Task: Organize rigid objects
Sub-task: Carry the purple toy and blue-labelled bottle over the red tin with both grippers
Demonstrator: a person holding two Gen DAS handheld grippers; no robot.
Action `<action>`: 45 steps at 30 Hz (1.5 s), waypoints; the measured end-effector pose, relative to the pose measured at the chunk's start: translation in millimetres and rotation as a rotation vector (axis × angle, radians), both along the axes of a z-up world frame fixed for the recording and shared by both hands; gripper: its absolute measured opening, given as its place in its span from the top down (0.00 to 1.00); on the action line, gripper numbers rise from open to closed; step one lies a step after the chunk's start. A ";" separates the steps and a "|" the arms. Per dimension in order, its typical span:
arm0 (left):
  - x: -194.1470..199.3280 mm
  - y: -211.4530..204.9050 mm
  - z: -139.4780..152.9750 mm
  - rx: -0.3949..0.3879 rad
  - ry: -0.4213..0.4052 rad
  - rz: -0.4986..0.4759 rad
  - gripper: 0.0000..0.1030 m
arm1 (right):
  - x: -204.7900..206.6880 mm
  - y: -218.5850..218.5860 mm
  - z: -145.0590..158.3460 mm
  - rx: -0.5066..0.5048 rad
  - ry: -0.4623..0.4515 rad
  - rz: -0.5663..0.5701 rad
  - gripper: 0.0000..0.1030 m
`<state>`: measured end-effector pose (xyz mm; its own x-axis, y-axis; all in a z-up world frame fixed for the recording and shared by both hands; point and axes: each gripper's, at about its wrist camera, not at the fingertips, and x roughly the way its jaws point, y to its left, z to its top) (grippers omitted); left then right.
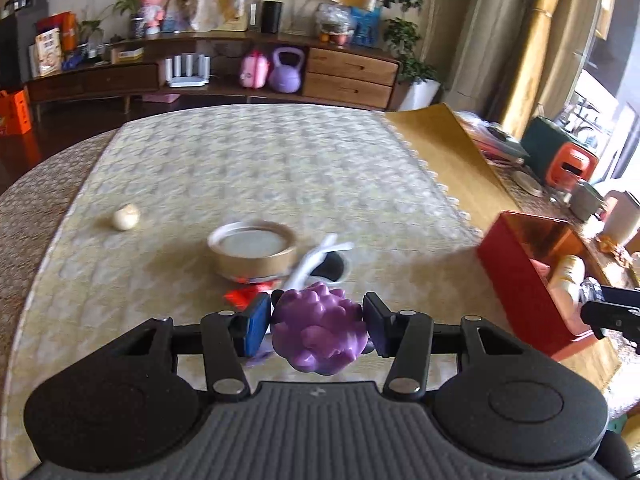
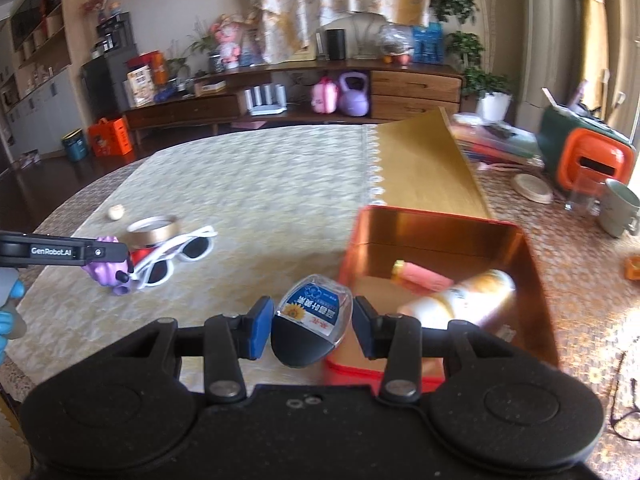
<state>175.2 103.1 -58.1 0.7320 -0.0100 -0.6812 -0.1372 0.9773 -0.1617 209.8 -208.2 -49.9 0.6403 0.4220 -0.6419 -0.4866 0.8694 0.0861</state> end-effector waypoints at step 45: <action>157.0 -248.6 -17.3 0.145 0.086 -0.367 0.51 | 60.8 -102.4 -43.7 -0.031 0.073 -0.131 0.59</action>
